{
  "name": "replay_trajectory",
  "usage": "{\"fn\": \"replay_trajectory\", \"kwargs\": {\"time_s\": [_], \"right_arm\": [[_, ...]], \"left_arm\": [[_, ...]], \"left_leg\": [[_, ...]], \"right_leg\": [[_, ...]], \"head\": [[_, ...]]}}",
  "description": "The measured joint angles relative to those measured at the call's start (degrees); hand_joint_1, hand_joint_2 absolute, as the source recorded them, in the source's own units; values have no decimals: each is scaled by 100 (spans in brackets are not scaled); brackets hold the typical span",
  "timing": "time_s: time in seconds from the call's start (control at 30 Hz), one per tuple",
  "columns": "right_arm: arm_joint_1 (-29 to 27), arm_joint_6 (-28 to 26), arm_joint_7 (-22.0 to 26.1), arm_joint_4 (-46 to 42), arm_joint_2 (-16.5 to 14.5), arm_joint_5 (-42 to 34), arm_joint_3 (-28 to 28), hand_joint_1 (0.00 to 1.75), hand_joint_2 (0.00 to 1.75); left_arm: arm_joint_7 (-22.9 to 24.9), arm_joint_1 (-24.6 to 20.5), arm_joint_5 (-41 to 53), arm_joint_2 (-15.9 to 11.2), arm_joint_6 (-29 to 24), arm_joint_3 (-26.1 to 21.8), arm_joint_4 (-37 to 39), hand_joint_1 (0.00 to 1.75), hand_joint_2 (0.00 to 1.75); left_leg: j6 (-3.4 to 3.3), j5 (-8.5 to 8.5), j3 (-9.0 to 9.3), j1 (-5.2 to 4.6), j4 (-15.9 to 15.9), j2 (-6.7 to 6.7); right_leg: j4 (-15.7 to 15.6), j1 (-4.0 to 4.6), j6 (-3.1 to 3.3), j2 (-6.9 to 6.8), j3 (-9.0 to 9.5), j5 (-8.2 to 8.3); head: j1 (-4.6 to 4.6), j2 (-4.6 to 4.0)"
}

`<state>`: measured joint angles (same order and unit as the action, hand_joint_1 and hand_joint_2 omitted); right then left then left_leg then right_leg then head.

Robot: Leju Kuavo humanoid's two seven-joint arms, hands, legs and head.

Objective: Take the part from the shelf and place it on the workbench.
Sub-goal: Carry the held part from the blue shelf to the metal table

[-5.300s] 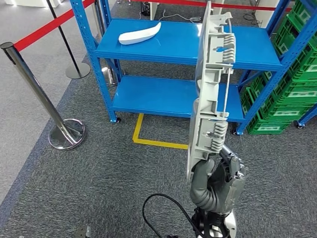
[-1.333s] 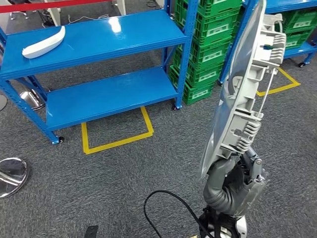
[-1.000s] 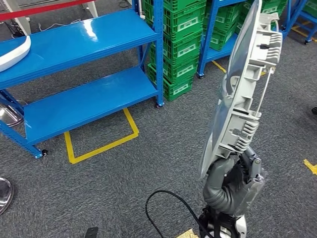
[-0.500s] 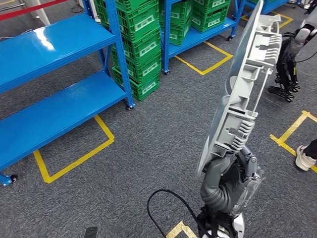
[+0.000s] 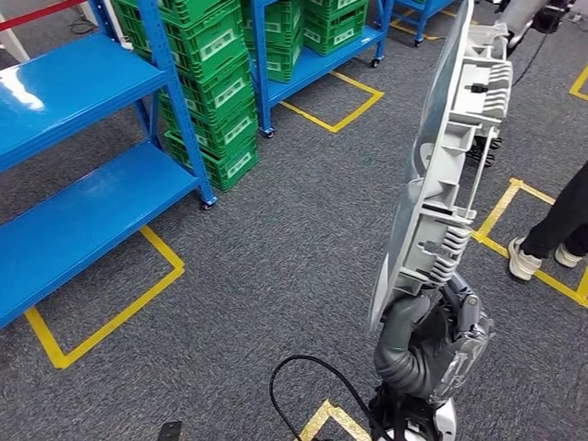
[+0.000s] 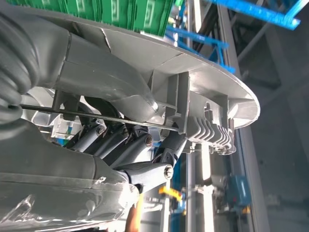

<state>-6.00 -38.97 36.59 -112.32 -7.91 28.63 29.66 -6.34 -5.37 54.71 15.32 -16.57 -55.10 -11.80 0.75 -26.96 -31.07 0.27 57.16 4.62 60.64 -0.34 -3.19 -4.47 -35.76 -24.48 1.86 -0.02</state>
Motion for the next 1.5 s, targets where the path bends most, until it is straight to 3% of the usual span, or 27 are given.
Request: {"fn": "replay_trajectory", "kwargs": {"time_s": [0.1, 0.17, 0.2, 0.23, 0.3, 0.37, 0.43, 0.5, 0.57, 0.63, 0.67, 0.7, 0.8, 0.87, 0.9, 0.93, 1.0, 1.07, 1.1, 1.17, 1.23, 1.3, 1.37, 1.4, 1.43, 1.47, 1.5], "right_arm": [[4, 0, 1, -1, 0, 7, 0, 175, 175], [1, 0, -18, -2, -1, 23, 0, 175, 175], [0, 0, -36, -1, -1, 29, 1, 175, 175], [-1, 0, -54, 2, -2, 33, 2, 175, 175], [1, 0, -69, 14, -2, 34, 4, 175, 175], [-1, 0, -69, 30, -1, 33, 4, 175, 175], [-2, 0, -69, 37, -1, 33, 4, 175, 175], [0, 0, -70, 37, -1, 33, 4, 175, 175], [2, 0, -69, 37, -1, 33, 4, 175, 175], [-1, 0, -69, 37, 0, 32, 4, 175, 175], [-5, 0, -69, 37, 1, 30, 4, 175, 175], [-4, 0, -68, 37, 3, 30, 3, 175, 175], [3, 0, -65, 38, 10, 30, 2, 175, 175], [-2, 0, -67, 39, 13, 27, 2, 175, 175], [-4, 0, -67, 39, 14, 27, 2, 175, 175], [-6, 0, -68, 39, 15, 26, 2, 175, 175], [-4, 0, -68, 39, 15, 26, 2, 175, 175], [-3, 0, -69, 39, 14, 22, 4, 175, 175], [-3, 0, -70, 39, 14, 20, 5, 175, 175], [-7, 0, -75, 39, 14, 13, 7, 175, 175], [-8, 0, -82, 39, 14, 1, 10, 175, 175], [-7, 0, -85, 40, 13, -10, 13, 175, 175], [-7, 0, -85, 43, 13, -17, 13, 175, 175], [-7, 0, -85, 44, 13, -20, 13, 175, 175], [-7, 0, -84, 45, 13, -23, 13, 175, 175], [-7, 0, -80, 46, 13, -27, 12, 175, 175], [-7, 0, -74, 46, 13, -32, 13, 175, 175]], "left_arm": [[0, 1, 0, -1, 0, 0, 0, 0, 175], [0, -7, 0, -2, 0, 0, 0, 0, 175], [0, -13, 0, -2, 0, 0, 0, 0, 175], [0, -19, -1, -2, 0, 0, 0, 0, 175], [0, -18, -8, -8, 0, -4, 0, 0, 175], [0, -5, -15, -16, 0, -9, 0, 0, 175], [0, -1, -15, -19, 0, -11, 0, 0, 175], [0, -6, -15, -18, 0, -13, 0, 0, 175], [0, -12, -15, -15, 0, -17, 0, 0, 175], [-1, -21, -18, -11, 0, -21, 0, 0, 175], [-1, -27, -19, -8, -1, -23, 0, 0, 175], [-2, -31, -20, -6, -1, -25, 0, 0, 175], [-4, -18, -21, -3, -2, -31, 0, 0, 175], [-4, -2, -26, -4, -2, -44, 0, 0, 175], [-4, -1, -29, -4, -2, -55, 0, 0, 175], [-4, -3, -31, -4, -2, -67, 0, 0, 175], [-5, -9, -31, -3, -2, -82, 0, 0, 175], [-13, -11, -32, -4, -2, -92, 0, 0, 175], [-17, -13, -33, -5, -2, -97, 0, 0, 175], [-22, -25, -35, -1, -2, -103, 0, 0, 175], [-25, -35, -37, 3, -2, -107, 0, 0, 175], [-28, -30, -39, 1, -2, -115, 0, 0, 175], [-28, -14, -50, -3, -2, -122, 0, 0, 175], [-28, -9, -54, -4, -2, -125, 0, 0, 175], [-28, -8, -55, -4, -2, -126, 0, 0, 175], [-28, -10, -53, -4, -2, -127, 0, 0, 175], [-28, -13, -51, -4, -2, -127, 0, 0, 175]], "left_leg": [[26, -18, 2, -27, 13, 38], [93, -63, 20, -42, 26, 78], [131, -145, -4, -34, 108, 4], [168, -284, -84, -25, 298, -107], [198, -657, -439, -17, 1032, -354], [198, -780, -751, -16, 1590, -413], [196, -468, -695, -6, 1359, -450], [203, -51, -386, 41, 630, -707], [182, 83, -181, 81, 145, -960], [114, 65, -151, 77, 56, -929], [74, 79, -150, 75, 46, -856], [29, 90, -146, 76, 37, -778], [-61, 89, -138, 48, 24, -521], [-75, 79, -134, 20, 25, -341], [-76, 74, -129, 12, 25, -254], [-72, 65, -120, 7, 26, -171], [-43, 37, -86, -9, 27, -34], [10, 12, -55, -38, 31, 67], [41, 10, -45, -49, 26, 113], [110, 3, -29, -38, 10, 177], [169, -146, -92, -16, 171, -19], [197, -497, -382, -6, 792, -314], [206, -739, -733, -7, 1475, -407], [206, -706, -804, -6, 1584, -417], [205, -561, -769, 0, 1471, -434], [205, -347, -635, 12, 1172, -491], [207, -143, -460, 37, 792, -643]], "right_leg": [[-49, 23, 45, -12, 25, -29], [-80, 29, 149, 149, 21, -17], [-92, 16, 198, 257, 8, -1], [-104, 3, 241, 364, -3, 13], [-119, -19, 283, 533, -10, 33], [-118, -24, 289, 702, -13, 37], [-117, -39, 274, 878, -4, 44], [-102, -52, 228, 1043, -10, 53], [-89, -60, 155, 1186, -58, 74], [-120, -83, 74, 1318, -115, 115], [-120, -86, 41, 1298, -140, 121], [-50, -75, 17, 1182, -191, 77], [829, -35, -20, 620, -614, -390], [1417, -35, -24, 498, -878, -607], [1436, -34, -18, 477, -867, -570], [1227, -32, -7, 445, -732, -443], [458, -2, 28, 249, -269, -150], [-23, 32, 88, 95, 11, -39], [-73, 50, 121, 94, 26, -50], [-93, 41, 191, 242, 2, -18], [-127, 11, 251, 376, -2, 14], [-139, -11, 283, 509, -6, 31], [-138, -14, 295, 667, -15, 37], [-138, -17, 293, 752, -16, 41], [-137, -23, 286, 845, -15, 48], [-136, -32, 271, 936, -14, 55], [-133, -39, 248, 1024, -17, 63]], "head": [[-2, 1], [-7, 2], [-17, 2], [-25, 2], [-46, 2], [-49, 2], [-47, 1], [-51, 1], [-55, 2], [-59, 2], [-60, 2], [-41, 2], [28, 2], [30, 0], [31, 0], [30, 0], [32, 1], [23, 0], [19, 0], [16, 0], [7, 1], [-15, 2], [-27, 2], [-27, 2], [-29, 2], [-29, 2], [-33, 2]]}}
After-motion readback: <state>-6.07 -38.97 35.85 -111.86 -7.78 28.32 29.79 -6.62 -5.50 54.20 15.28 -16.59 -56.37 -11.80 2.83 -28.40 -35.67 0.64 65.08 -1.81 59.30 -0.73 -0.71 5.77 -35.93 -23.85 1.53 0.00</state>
